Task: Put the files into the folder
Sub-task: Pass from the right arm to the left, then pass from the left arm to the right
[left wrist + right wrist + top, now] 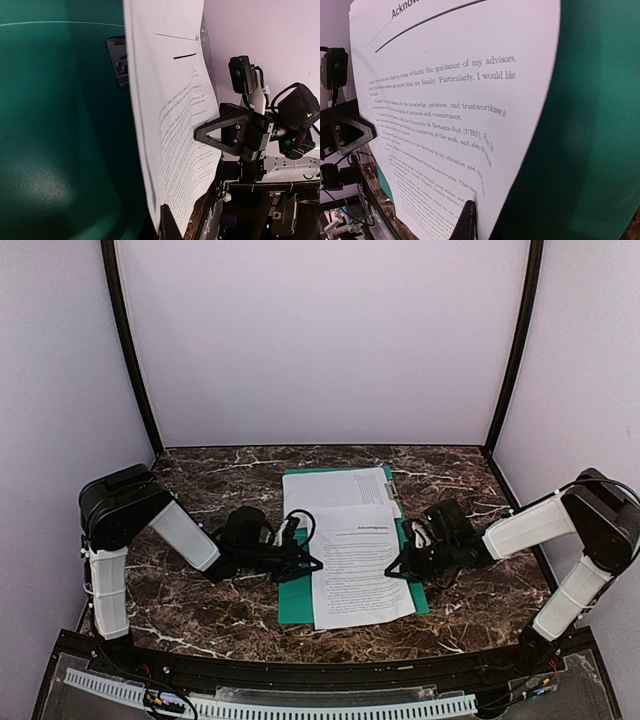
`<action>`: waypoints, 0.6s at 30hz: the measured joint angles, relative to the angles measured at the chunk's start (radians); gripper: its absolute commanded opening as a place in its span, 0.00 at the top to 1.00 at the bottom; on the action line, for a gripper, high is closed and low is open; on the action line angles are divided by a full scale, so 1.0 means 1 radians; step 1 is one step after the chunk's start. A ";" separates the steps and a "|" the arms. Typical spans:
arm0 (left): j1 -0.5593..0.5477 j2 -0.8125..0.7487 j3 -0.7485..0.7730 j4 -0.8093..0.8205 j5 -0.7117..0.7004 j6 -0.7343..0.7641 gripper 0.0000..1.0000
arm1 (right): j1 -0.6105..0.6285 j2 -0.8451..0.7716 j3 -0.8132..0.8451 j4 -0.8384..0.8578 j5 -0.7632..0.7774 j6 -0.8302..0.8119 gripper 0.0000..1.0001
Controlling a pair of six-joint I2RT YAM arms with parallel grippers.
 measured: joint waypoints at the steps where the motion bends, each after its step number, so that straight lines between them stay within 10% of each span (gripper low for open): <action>1: 0.000 -0.001 0.004 -0.014 0.002 0.015 0.99 | 0.003 0.000 0.000 0.001 0.001 -0.004 0.78; 6: 0.000 -0.060 0.047 -0.214 -0.008 0.158 0.99 | 0.014 -0.037 0.013 -0.027 0.014 -0.072 0.42; 18: -0.004 -0.369 0.304 -1.021 -0.188 0.762 0.99 | 0.016 -0.207 0.147 -0.236 0.172 -0.356 0.29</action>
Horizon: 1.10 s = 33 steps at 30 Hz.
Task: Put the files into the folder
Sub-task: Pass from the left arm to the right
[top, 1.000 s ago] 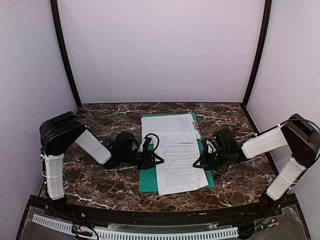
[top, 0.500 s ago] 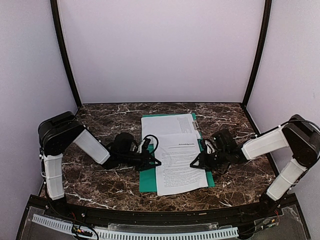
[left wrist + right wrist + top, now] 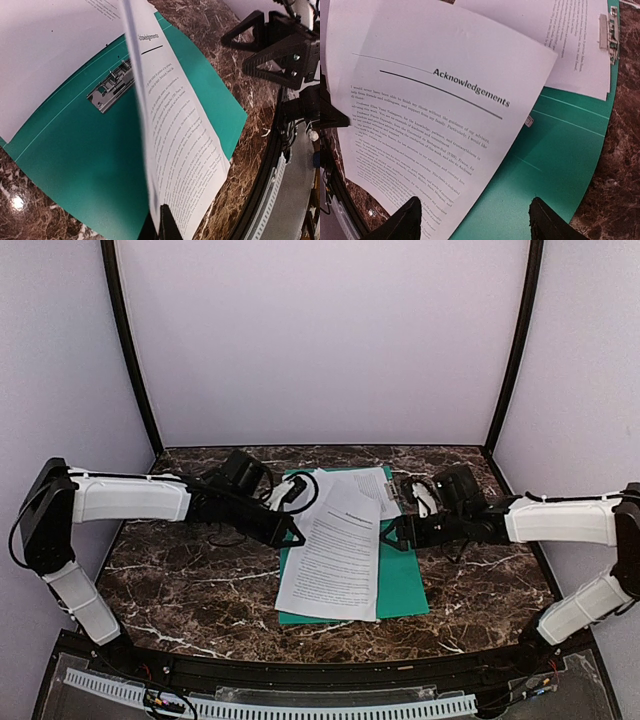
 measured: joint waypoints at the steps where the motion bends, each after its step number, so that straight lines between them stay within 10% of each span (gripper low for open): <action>1: -0.005 -0.005 0.021 -0.051 -0.016 0.034 0.99 | 0.000 -0.010 0.010 -0.004 0.005 -0.035 0.29; 24: -0.143 -0.163 0.225 -0.646 -0.212 0.559 0.99 | 0.060 0.011 0.236 -0.083 -0.388 -0.708 0.35; 33: -0.144 -0.162 0.225 -0.668 -0.167 0.609 0.99 | 0.114 0.093 0.297 -0.144 -0.425 -0.767 0.72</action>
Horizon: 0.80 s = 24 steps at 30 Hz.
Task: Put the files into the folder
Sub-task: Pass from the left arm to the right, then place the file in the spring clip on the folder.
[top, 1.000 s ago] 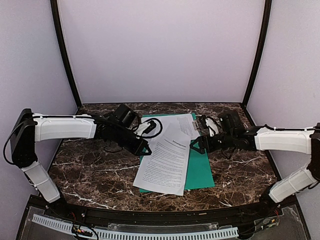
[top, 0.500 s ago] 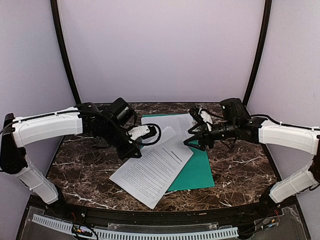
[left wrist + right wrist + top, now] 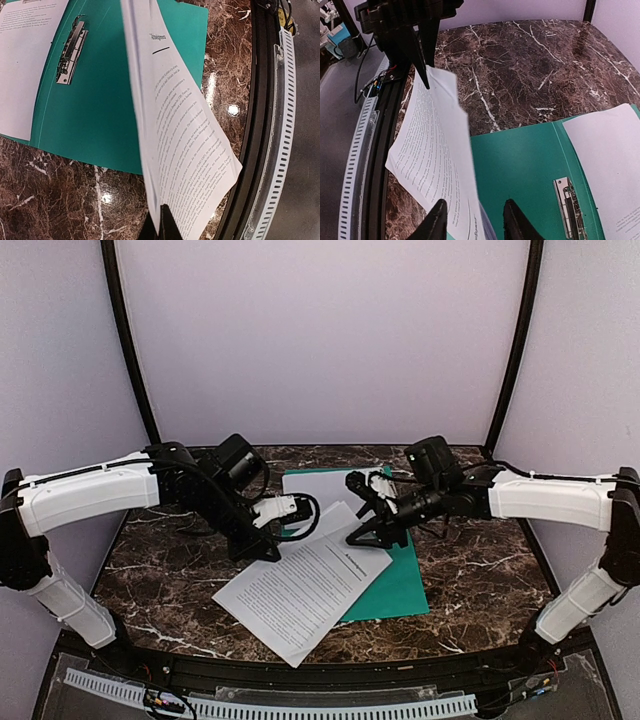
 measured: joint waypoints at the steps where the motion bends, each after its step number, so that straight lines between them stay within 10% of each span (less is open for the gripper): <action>1: 0.000 0.000 0.000 0.000 0.003 0.003 0.99 | 0.005 0.010 0.005 -0.003 -0.005 -0.006 0.77; 8: 0.000 0.000 -0.002 0.003 -0.002 0.012 0.95 | 0.029 0.057 0.010 -0.033 -0.045 0.008 1.00; 17: 0.001 -0.034 -0.040 0.087 -0.296 -0.058 0.18 | -0.049 0.057 -0.058 0.043 -0.056 0.262 1.00; 24: 0.016 -0.132 -0.073 0.161 -0.543 -0.127 0.06 | -0.134 0.057 -0.222 0.098 0.002 0.545 1.00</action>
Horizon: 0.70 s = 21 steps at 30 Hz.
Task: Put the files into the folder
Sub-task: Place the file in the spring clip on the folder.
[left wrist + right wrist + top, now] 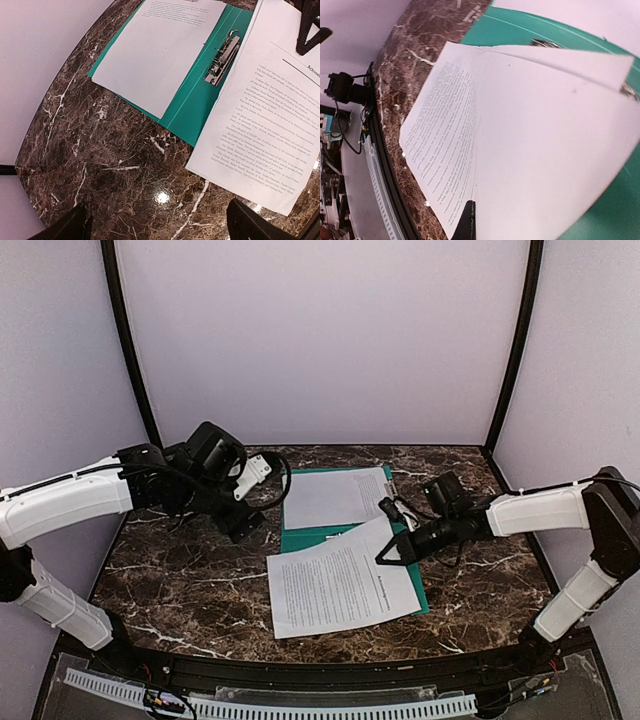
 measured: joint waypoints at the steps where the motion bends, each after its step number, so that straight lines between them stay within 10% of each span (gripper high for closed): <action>1: 0.000 0.000 0.002 0.003 -0.016 -0.008 0.06 | -0.008 0.000 -0.018 0.003 0.015 0.025 1.00; 21: -0.020 0.092 -0.091 0.097 0.074 -0.152 0.06 | -0.086 0.072 -0.164 0.103 0.141 0.345 1.00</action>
